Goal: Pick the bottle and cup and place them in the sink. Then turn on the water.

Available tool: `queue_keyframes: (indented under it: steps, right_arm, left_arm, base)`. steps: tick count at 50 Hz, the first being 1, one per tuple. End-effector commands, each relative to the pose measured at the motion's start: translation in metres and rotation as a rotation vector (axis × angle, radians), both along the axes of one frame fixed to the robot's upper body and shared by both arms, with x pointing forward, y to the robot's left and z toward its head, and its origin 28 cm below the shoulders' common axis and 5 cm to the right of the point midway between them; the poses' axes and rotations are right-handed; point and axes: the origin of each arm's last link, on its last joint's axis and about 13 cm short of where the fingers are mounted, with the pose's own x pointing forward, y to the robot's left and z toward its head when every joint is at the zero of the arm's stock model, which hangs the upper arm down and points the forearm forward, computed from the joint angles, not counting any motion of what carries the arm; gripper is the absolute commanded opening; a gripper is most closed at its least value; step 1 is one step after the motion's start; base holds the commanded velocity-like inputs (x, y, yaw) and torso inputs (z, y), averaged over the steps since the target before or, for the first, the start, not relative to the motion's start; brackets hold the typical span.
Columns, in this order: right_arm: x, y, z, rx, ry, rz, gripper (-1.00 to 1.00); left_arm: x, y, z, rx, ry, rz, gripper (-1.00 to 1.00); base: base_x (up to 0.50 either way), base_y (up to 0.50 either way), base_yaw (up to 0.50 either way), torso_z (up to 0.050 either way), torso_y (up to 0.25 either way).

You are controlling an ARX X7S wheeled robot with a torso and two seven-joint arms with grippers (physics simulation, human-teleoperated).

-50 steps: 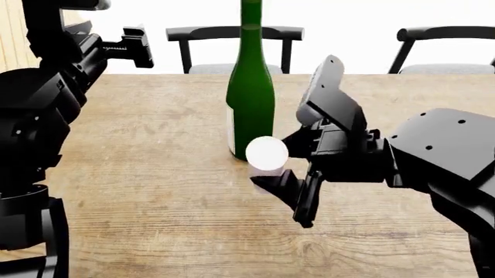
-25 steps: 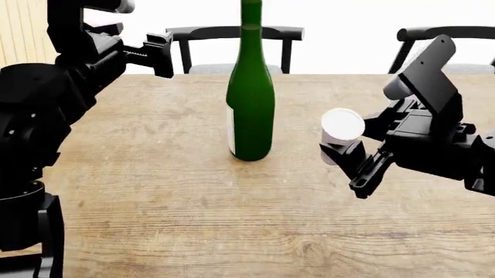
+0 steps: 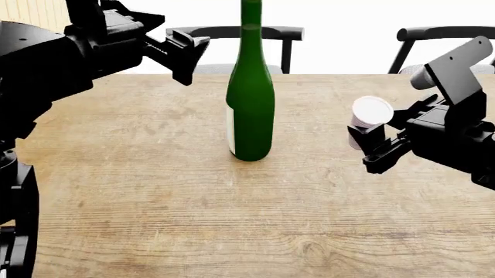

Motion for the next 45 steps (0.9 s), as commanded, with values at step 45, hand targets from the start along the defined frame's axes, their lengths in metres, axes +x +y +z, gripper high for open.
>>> queue_keyframes:
  steps: [45]
  right_arm:
    - [0.002,-0.013,-0.010,0.020,-0.021,-0.139,-1.00]
  left_arm:
    - [-0.004,-0.039,0.025,0.082,0.037,-0.243,1.00]
  base:
    - [0.00,0.00,0.00,0.000,0.000]
